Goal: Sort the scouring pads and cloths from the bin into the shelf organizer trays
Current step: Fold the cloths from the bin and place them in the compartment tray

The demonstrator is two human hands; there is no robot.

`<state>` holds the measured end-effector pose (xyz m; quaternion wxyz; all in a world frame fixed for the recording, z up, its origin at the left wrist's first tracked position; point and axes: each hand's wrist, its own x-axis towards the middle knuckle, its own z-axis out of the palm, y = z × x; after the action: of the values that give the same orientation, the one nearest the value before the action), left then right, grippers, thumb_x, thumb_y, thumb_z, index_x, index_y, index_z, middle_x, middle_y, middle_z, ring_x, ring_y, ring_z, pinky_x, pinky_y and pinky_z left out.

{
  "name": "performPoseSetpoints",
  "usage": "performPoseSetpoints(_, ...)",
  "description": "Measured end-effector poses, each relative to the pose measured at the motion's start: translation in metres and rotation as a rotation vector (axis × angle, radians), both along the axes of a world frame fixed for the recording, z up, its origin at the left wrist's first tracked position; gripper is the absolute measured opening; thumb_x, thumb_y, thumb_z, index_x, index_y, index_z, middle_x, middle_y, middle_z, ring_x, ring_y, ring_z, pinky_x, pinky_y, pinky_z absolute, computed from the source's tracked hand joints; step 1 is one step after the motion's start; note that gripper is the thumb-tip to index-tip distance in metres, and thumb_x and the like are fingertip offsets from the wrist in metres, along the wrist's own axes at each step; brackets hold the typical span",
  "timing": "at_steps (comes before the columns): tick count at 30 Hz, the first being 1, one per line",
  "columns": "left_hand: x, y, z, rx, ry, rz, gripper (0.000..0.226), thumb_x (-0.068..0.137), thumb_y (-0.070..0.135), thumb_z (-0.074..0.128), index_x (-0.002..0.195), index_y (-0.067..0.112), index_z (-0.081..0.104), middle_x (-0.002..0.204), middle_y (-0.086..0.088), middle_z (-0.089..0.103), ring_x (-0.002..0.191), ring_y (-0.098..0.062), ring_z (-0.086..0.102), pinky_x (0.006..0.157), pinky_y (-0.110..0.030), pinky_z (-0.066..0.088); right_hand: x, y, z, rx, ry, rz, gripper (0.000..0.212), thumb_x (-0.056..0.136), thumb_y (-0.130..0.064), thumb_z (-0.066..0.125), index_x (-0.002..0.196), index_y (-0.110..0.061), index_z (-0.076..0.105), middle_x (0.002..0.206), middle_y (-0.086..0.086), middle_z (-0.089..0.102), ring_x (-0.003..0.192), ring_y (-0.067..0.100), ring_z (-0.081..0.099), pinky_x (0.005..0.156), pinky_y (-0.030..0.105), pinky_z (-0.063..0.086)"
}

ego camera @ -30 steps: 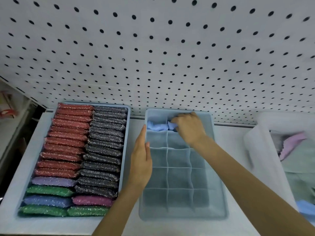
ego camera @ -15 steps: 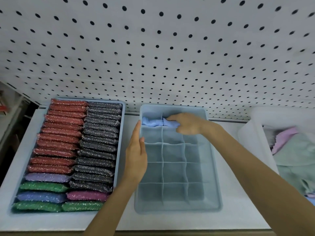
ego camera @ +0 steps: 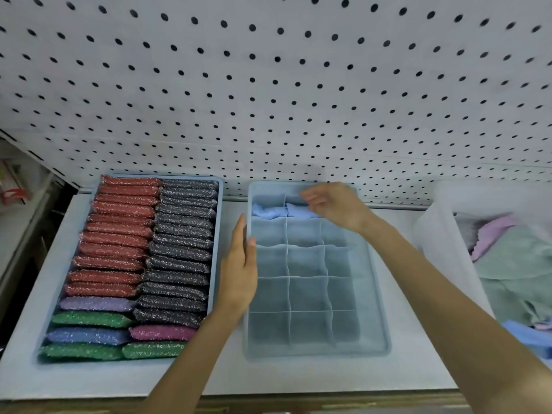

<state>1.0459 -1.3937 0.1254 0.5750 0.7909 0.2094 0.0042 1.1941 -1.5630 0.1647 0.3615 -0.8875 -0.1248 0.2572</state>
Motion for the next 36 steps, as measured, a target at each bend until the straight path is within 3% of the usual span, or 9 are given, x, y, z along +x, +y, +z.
performPoseSetpoints(3,-0.004,0.0,-0.003,0.034,0.008,0.0,0.042,0.104,0.022,0.036,0.146,0.015,0.038,0.134,0.012,0.047,0.125,-0.008,0.046,0.09,0.004,0.027,-0.012,0.028,-0.009,-0.011,-0.092,0.131,0.025,0.09,-0.014,0.063,0.114,-0.01,0.068,0.107,-0.003,0.067,0.097,0.01,0.06,0.09,0.019,0.045)
performPoseSetpoints(6,-0.006,0.001,-0.007,0.031,0.006,0.001,0.039,0.104,0.025,0.036,0.139,0.015,0.047,0.125,-0.003,0.063,0.113,-0.025,0.059,0.093,-0.023,0.042,-0.009,0.056,-0.027,-0.173,-0.166,0.344,0.014,0.09,-0.027,0.064,0.092,-0.013,0.065,0.08,-0.002,0.063,0.08,0.019,0.053,0.08,0.031,0.041)
performPoseSetpoints(10,-0.006,0.0,-0.011,0.025,0.021,0.003,0.04,0.104,0.027,0.034,0.138,0.015,0.048,0.123,-0.003,0.064,0.109,-0.02,0.06,0.094,-0.026,0.043,-0.001,0.071,-0.036,-0.382,-0.203,0.436,0.023,0.094,-0.036,0.056,0.082,-0.015,0.054,0.063,-0.01,0.039,0.076,0.017,0.042,0.08,0.03,0.023)
performPoseSetpoints(15,-0.004,-0.003,-0.012,0.064,-0.029,0.036,0.031,0.104,0.02,0.034,0.127,0.011,0.054,0.099,-0.007,0.066,0.083,-0.02,0.059,0.07,-0.022,0.039,0.004,0.069,-0.039,-0.253,-0.132,0.354,0.031,0.094,-0.028,0.057,0.067,-0.017,0.045,0.061,-0.003,0.034,0.071,0.019,0.036,0.078,0.03,0.023)
performPoseSetpoints(19,-0.003,-0.005,-0.013,0.079,-0.029,0.053,0.034,0.104,0.02,0.034,0.131,0.009,0.052,0.101,-0.006,0.066,0.088,-0.023,0.061,0.071,-0.023,0.038,0.004,0.066,-0.041,-0.184,-0.109,0.297,0.031,0.095,-0.025,0.055,0.071,-0.006,0.055,0.066,0.002,0.039,0.07,0.018,0.034,0.079,0.031,0.027)
performPoseSetpoints(24,-0.003,-0.005,-0.013,0.07,-0.022,0.051,0.036,0.104,0.02,0.033,0.134,0.01,0.05,0.103,-0.005,0.066,0.087,-0.021,0.061,0.072,-0.02,0.037,-0.002,0.067,-0.041,-0.011,-0.093,0.066,0.038,0.097,-0.022,0.051,0.063,-0.017,0.035,0.061,-0.003,0.031,0.062,0.015,0.028,0.062,0.028,0.023)
performPoseSetpoints(29,-0.005,-0.004,-0.001,-0.029,-0.003,0.07,0.04,0.104,0.022,0.035,0.143,0.013,0.044,0.137,0.002,0.054,0.125,-0.01,0.05,0.102,-0.016,0.035,-0.014,0.065,-0.004,0.26,0.047,-0.194,0.035,0.1,-0.018,0.046,0.066,-0.017,0.037,0.066,-0.004,0.033,0.059,0.009,0.03,0.051,0.015,0.026)
performPoseSetpoints(32,-0.009,0.004,0.033,-0.065,-0.112,0.135,0.043,0.103,0.023,0.038,0.145,0.017,0.039,0.144,0.009,0.043,0.129,0.003,0.04,0.104,-0.006,0.025,-0.039,0.051,0.025,0.443,0.164,-0.265,0.03,0.102,-0.017,0.043,0.073,-0.015,0.048,0.069,-0.005,0.043,0.062,0.008,0.039,0.059,0.016,0.033)
performPoseSetpoints(36,-0.009,0.017,0.087,-0.408,-0.163,-0.029,0.042,0.096,0.034,0.045,0.136,0.022,0.051,0.131,0.007,0.058,0.116,0.005,0.055,0.096,-0.011,0.043,-0.094,0.03,0.061,0.631,0.39,-0.236,0.023,0.102,-0.016,0.042,0.085,-0.012,0.058,0.067,-0.005,0.061,0.06,0.012,0.059,0.055,0.022,0.048)
